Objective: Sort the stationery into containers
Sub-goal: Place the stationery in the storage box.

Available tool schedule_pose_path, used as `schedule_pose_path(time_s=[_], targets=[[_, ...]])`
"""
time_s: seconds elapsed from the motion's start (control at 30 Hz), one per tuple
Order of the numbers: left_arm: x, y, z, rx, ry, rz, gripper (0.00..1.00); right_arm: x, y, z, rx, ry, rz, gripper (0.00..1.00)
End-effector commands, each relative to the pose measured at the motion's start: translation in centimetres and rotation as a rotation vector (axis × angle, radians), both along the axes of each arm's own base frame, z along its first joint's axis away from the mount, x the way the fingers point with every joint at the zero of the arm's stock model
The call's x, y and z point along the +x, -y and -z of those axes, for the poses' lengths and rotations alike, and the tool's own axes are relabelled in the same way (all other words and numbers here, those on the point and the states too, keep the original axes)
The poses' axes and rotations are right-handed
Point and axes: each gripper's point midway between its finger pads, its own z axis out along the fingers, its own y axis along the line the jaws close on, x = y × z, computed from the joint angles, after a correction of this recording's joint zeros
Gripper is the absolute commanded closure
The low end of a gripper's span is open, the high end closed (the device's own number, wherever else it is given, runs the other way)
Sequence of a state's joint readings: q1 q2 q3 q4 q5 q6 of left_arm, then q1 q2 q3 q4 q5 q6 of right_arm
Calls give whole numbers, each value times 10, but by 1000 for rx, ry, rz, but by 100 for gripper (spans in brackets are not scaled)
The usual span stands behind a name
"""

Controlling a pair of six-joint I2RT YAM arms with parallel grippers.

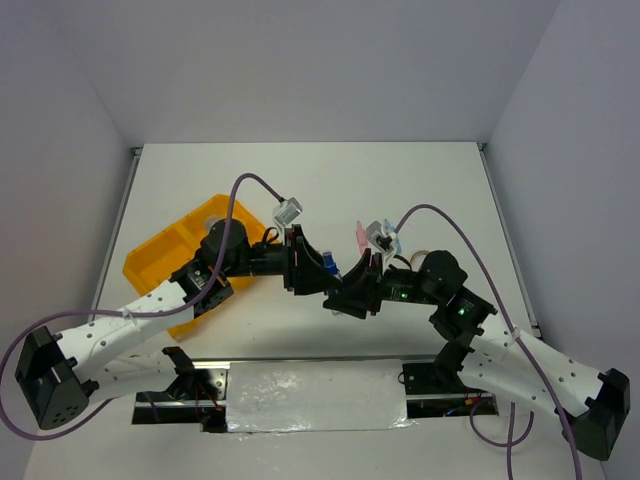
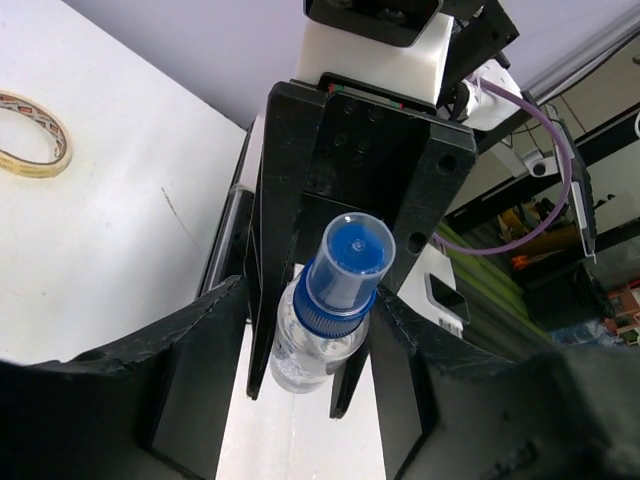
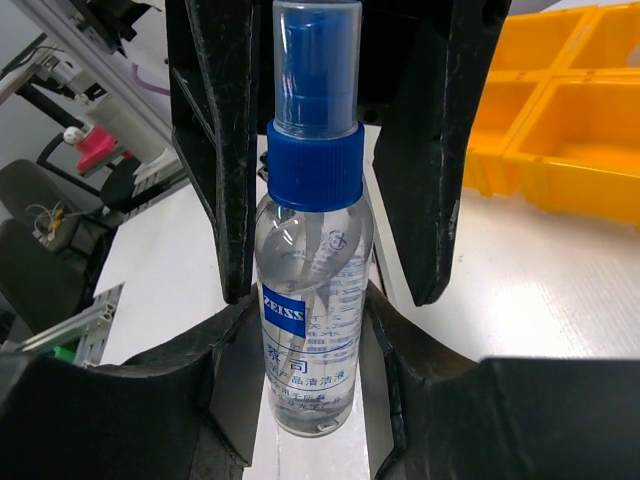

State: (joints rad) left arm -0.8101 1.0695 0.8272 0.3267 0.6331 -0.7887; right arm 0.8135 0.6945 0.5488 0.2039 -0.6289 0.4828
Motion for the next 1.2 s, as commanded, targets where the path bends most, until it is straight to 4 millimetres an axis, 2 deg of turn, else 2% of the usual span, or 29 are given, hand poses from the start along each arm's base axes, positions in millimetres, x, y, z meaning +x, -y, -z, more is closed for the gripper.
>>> schedule_pose_path(time_s=[0.0, 0.03, 0.07, 0.13, 0.17, 0.23, 0.27, 0.3, 0.33, 0.37, 0.4, 0.43, 0.47, 0.5, 0.53, 0.57, 0.6, 0.63, 0.67, 0.73, 0.77, 0.8, 0.9, 0.93, 1.07, 1.17], targets=[[-2, 2, -15, -78, 20, 12, 38, 2, -2, -29, 88, 77, 11, 100], [-2, 3, -15, -79, 14, 17, 39, 4, -2, -30, 90, 76, 17, 100], [-2, 3, -15, -83, 15, 19, 51, 5, -3, -30, 89, 73, 23, 100], [-1, 4, -12, -79, 12, 16, 65, 7, -3, -31, 88, 70, 33, 100], [-1, 3, -10, -70, 8, 14, 80, 9, -3, -30, 87, 67, 44, 100], [5, 2, -10, -51, 23, -26, 90, 11, -3, -28, 79, 60, 53, 100], [9, 1, -8, -33, 22, -48, 99, 13, -2, -27, 78, 58, 70, 94], [20, -3, -3, 20, 25, -123, 100, 15, -1, -23, 65, 50, 81, 84], [27, -6, 0, 54, 26, -170, 100, 17, 0, -20, 57, 47, 95, 69], [36, -10, 4, 94, 25, -225, 100, 18, 2, -18, 53, 49, 113, 24], [44, -19, 11, 179, 21, -282, 100, 26, 5, -11, 29, 33, 160, 4], [66, -31, 20, 248, 13, -420, 100, 31, 8, -3, 10, 22, 196, 0], [81, -42, 17, 291, 3, -505, 100, 36, 13, -1, 0, 24, 239, 0], [93, -55, 25, 345, -19, -576, 100, 49, 22, 13, -45, -8, 332, 0], [98, -72, 43, 434, -80, -634, 100, 56, 30, 16, -56, -16, 389, 0], [119, -95, 45, 464, -109, -744, 100, 64, 37, 23, -78, -33, 448, 0], [128, -111, 51, 491, -136, -803, 100, 77, 51, 40, -139, -69, 556, 0], [133, -125, 57, 522, -155, -848, 100, 82, 60, 41, -148, -76, 604, 0], [148, -148, 54, 535, -150, -946, 100, 85, 67, 51, -188, -97, 636, 0], [162, -172, 55, 627, -93, -1024, 100, 89, 77, 50, -203, -100, 685, 0], [173, -195, 59, 727, -93, -1123, 100, 88, 78, 51, -217, -93, 684, 0], [178, -204, 61, 804, -55, -1132, 100, 86, 80, 54, -235, -95, 683, 0], [194, -230, 73, 1032, -6, -1182, 100, 83, 84, 48, -234, -74, 681, 0], [198, -232, 77, 1068, 8, -1181, 100, 81, 84, 47, -229, -66, 672, 0], [220, -222, 111, 1219, 5, -1052, 100, 71, 82, 42, -215, -45, 621, 0], [220, -222, 146, 1359, -34, -952, 100, 65, 86, 38, -219, -34, 612, 0]])
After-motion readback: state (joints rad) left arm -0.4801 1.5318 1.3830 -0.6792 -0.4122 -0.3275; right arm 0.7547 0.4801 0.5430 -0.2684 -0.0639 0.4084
